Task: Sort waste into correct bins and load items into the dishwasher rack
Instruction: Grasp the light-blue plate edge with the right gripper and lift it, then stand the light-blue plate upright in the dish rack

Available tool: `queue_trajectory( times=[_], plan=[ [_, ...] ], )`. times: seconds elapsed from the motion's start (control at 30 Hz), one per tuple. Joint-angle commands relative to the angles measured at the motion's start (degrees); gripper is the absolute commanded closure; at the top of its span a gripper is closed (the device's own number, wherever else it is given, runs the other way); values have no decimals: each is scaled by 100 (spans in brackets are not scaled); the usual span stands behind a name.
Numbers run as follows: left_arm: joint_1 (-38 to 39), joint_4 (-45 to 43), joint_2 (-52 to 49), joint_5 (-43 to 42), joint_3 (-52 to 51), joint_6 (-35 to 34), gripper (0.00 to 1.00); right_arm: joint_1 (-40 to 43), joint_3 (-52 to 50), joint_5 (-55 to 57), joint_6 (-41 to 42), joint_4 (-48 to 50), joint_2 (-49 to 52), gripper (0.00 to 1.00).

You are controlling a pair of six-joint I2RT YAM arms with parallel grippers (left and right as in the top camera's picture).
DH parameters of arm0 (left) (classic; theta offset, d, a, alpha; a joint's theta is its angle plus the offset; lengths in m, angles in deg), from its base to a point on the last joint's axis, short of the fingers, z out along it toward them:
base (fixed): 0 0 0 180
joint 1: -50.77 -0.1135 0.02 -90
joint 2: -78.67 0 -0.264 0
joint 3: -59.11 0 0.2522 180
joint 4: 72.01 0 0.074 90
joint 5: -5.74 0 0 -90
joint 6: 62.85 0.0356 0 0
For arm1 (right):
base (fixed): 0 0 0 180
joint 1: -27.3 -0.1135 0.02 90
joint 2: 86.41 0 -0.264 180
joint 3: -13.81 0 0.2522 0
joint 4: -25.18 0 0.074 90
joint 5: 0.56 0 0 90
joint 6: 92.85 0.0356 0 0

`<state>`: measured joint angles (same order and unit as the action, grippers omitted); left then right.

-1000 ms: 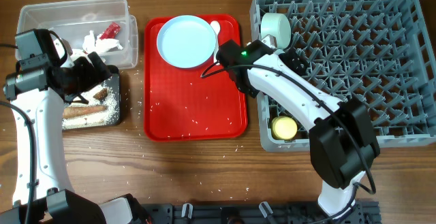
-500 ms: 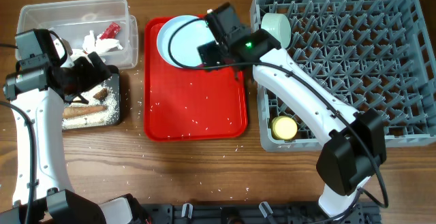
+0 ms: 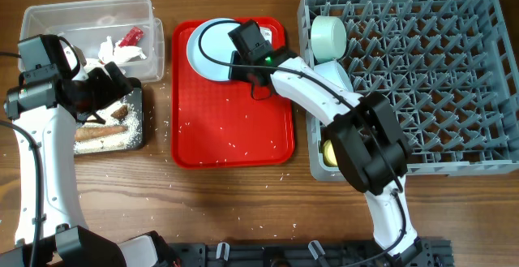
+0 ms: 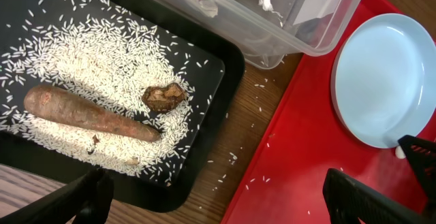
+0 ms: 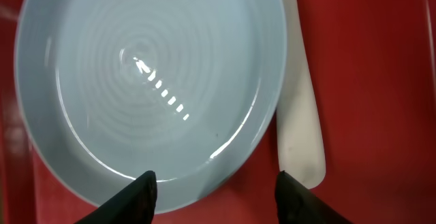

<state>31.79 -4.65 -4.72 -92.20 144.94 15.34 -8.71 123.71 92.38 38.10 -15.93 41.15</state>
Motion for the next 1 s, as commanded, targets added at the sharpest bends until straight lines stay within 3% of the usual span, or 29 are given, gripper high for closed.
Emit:
queue_trajectory(
  times=[0.0, 0.1, 0.23, 0.3, 0.43, 0.53, 0.63, 0.7, 0.77, 0.83, 0.97],
  plan=[
    [-22, -15, 46, 13, 70, 74, 0, 24, 57, -103, 262, 4, 402, 51],
    [-22, -15, 46, 13, 70, 72, 0, 15, 55, -310, 256, -94, 505, 61],
    [-22, -15, 46, 13, 70, 72, 0, 59, 57, -533, 254, -719, 507, 96],
    [-22, -15, 46, 13, 70, 72, 0, 140, 63, -669, 103, -887, 461, 96],
    [-20, -15, 46, 13, 70, 72, 0, 387, 155, -752, -1029, -960, -59, 96],
    [-22, -15, 46, 13, 70, 72, 0, 590, 179, -605, -1871, -1073, -1154, 96],
    [-20, -15, 46, 13, 70, 74, 0, 610, 179, 1165, -2400, -1152, -2551, 96],
    [-20, -15, 46, 13, 70, 72, 0, 610, 179, 3307, -2833, -1311, -3504, 96],
    [-20, -15, 46, 13, 70, 72, 0, 673, 179, 4756, -3488, -1364, -3847, 96],
    [-22, -15, 46, 13, 70, 72, 0, 1012, 149, 5257, -4323, -1451, -3853, 96],
    [-22, -15, 46, 13, 70, 74, 0, 1971, -273, 5246, -5294, -1377, -3792, 96]
  ],
)
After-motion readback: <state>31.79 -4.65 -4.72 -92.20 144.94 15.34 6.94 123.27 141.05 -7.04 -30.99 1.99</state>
